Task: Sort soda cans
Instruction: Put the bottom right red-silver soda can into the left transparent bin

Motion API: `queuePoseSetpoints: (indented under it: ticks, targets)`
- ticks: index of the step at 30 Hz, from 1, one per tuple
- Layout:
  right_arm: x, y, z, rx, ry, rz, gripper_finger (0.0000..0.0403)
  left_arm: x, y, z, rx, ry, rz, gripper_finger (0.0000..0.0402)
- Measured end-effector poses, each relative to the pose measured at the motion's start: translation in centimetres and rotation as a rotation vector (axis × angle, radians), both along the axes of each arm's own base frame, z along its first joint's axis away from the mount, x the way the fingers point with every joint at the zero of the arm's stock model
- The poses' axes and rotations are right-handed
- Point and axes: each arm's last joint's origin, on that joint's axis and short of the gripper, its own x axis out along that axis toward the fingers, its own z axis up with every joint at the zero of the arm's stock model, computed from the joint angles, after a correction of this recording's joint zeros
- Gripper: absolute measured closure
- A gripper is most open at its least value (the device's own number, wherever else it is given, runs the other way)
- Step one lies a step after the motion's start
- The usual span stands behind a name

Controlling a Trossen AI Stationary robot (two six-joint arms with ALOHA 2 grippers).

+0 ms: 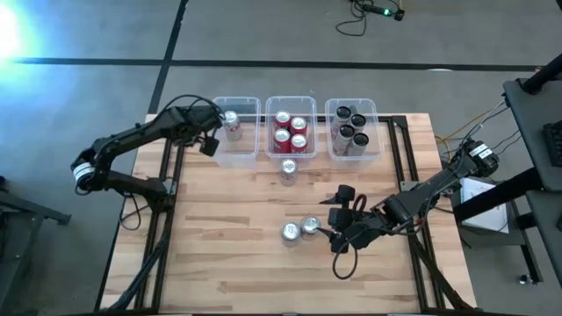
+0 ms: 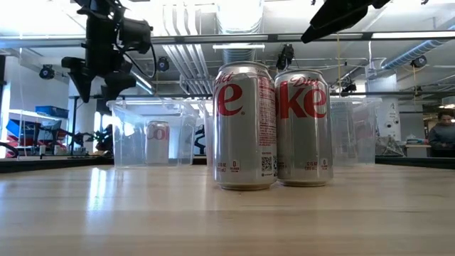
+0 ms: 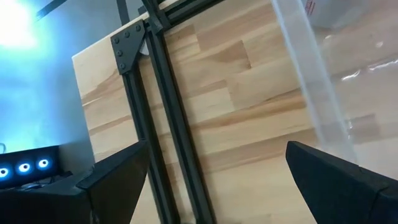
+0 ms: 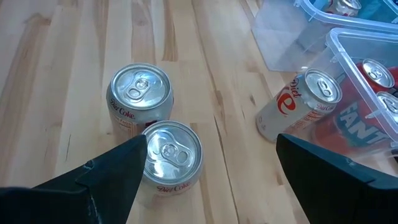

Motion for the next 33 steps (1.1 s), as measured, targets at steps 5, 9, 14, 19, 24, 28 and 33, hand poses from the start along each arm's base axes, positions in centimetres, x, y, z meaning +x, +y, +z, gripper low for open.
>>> queuePoseSetpoints:
  ticks: [5, 9, 14, 19, 24, 28, 33]
  targets:
    - [0.3, -0.4, 0.3, 0.002, -0.033, -0.052, 0.0051, -1.0, -0.8, 0.5, -0.029, 0.033, 0.000, 0.0040]
    - [1.2, -1.9, -0.2, 0.032, -0.058, -0.185, 0.0051, -2.5, -2.1, 2.4, 0.001, -0.024, -0.011, 0.0040]
    - [3.3, -4.3, -1.4, 0.104, -0.066, -0.346, 0.0051, -5.0, -4.8, 5.5, 0.120, -0.203, -0.069, 0.0040]
    - [4.4, -4.5, -0.8, 0.209, 0.040, -0.193, 0.0051, -6.3, -8.2, 6.6, 0.169, -0.544, -0.274, 0.0040]
    - [3.8, -1.6, 1.1, 0.233, 0.089, 0.082, 0.0051, -4.8, -11.0, 6.1, 0.157, -0.872, -0.590, 0.0040]
    - [3.7, -0.3, 0.6, 0.211, 0.117, 0.135, 0.0051, -2.6, -13.5, 5.2, 0.187, -1.025, -0.846, 0.0040]
    - [3.9, -0.5, -0.3, 0.189, 0.158, 0.101, 0.0051, -0.3, -16.6, 3.7, 0.286, -1.139, -1.034, 0.0040]
